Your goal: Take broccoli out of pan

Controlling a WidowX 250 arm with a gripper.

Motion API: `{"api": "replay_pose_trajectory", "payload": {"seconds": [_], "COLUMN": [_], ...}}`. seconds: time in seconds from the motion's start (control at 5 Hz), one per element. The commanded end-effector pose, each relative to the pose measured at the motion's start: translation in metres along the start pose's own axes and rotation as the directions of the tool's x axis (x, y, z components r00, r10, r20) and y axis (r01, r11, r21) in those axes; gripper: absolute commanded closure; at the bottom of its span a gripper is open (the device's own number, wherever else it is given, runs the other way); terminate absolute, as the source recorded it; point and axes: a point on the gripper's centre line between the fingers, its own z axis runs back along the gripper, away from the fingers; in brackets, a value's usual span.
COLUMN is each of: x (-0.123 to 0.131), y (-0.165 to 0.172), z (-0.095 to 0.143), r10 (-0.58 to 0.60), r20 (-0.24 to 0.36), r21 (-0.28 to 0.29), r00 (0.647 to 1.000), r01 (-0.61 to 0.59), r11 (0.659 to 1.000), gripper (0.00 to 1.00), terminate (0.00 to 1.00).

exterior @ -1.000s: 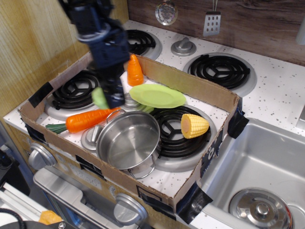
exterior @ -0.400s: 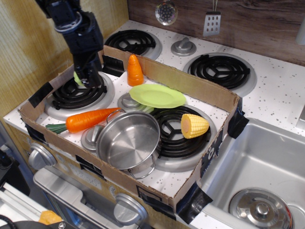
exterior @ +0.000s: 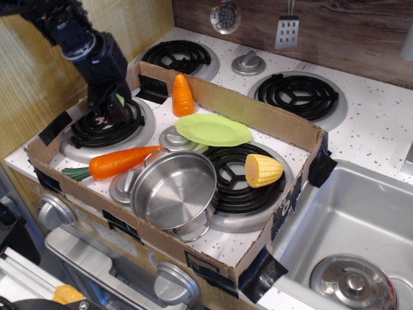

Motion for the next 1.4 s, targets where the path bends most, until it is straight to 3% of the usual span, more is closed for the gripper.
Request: {"api": "replay_pose_trajectory", "payload": {"seconds": [0.0,0.6,1.0,1.2], "x": [0.002,0.018,0.046,0.052], "y": [0.005,0.003,0.007,0.001], "z": [0.009,0.029,0.072,0.084], "r10": [0.024,0.027,0.060,0.090], "r20": [0.015,-0.009,-0.105,-0.128], "r21": [0.024,0.038,0.022,-0.001], "r00": [1.000,1.000,0.993,0.988], "r01": [-0.025,-0.027,-0.058,-0.091], "r11": [0.999,0.999,0.998,0.996], "gripper": [0.00,0.00,0.00,0.00], "terminate": [0.00,0.00,0.00,1.00]}}
